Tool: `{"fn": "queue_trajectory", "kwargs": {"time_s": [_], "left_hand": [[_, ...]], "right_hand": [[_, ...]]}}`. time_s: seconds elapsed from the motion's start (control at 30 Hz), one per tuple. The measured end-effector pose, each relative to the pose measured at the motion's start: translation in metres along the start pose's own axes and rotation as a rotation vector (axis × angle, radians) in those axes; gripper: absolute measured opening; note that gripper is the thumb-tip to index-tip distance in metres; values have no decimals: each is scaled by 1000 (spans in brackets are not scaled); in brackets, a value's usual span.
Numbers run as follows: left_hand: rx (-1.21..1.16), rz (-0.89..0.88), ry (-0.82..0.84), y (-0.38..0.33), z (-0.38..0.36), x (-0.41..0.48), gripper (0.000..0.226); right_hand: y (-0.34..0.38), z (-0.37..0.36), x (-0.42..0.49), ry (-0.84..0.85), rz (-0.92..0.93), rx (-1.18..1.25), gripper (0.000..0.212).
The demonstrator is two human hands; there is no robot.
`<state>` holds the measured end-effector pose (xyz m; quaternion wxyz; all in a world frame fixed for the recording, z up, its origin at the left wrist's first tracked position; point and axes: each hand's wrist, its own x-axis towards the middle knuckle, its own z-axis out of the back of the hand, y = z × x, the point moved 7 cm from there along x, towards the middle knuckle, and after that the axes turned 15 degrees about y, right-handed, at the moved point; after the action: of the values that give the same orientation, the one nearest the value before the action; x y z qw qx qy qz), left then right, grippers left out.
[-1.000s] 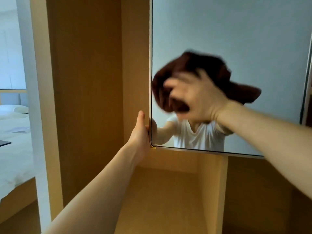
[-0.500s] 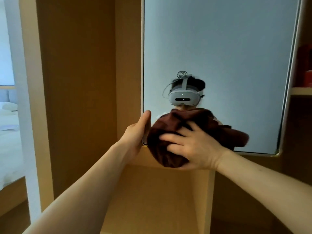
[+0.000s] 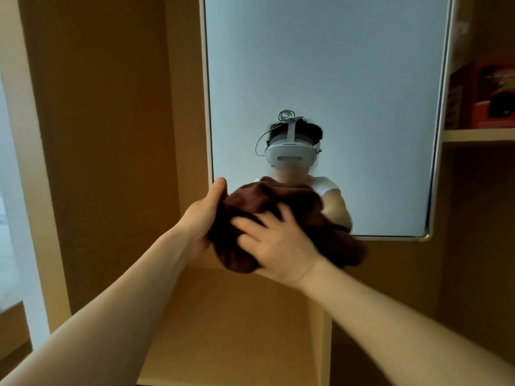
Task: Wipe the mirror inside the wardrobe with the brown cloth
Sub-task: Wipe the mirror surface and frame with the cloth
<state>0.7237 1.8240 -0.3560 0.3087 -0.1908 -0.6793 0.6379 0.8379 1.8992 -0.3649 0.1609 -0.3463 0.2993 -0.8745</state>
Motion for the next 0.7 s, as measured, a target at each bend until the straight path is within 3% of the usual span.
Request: {"fn": "queue_trajectory", "kwargs": {"time_s": [0.13, 0.27, 0.47, 0.57, 0.7], "left_hand": [[17, 2, 8, 2, 1, 4, 65], [4, -37, 3, 2, 6, 10, 61], [70, -22, -56, 3, 9, 3, 70], [90, -45, -107, 1, 6, -1, 57], [98, -62, -160, -1, 4, -7, 49]], "right_hand": [[4, -4, 0, -16, 9, 2, 22], [-45, -8, -69, -45, 3, -50, 12], [-121, 10, -170, 87, -76, -150, 33], [-154, 33, -173, 146, -105, -169, 43], [-219, 86, -130, 14, -427, -95, 55]]}}
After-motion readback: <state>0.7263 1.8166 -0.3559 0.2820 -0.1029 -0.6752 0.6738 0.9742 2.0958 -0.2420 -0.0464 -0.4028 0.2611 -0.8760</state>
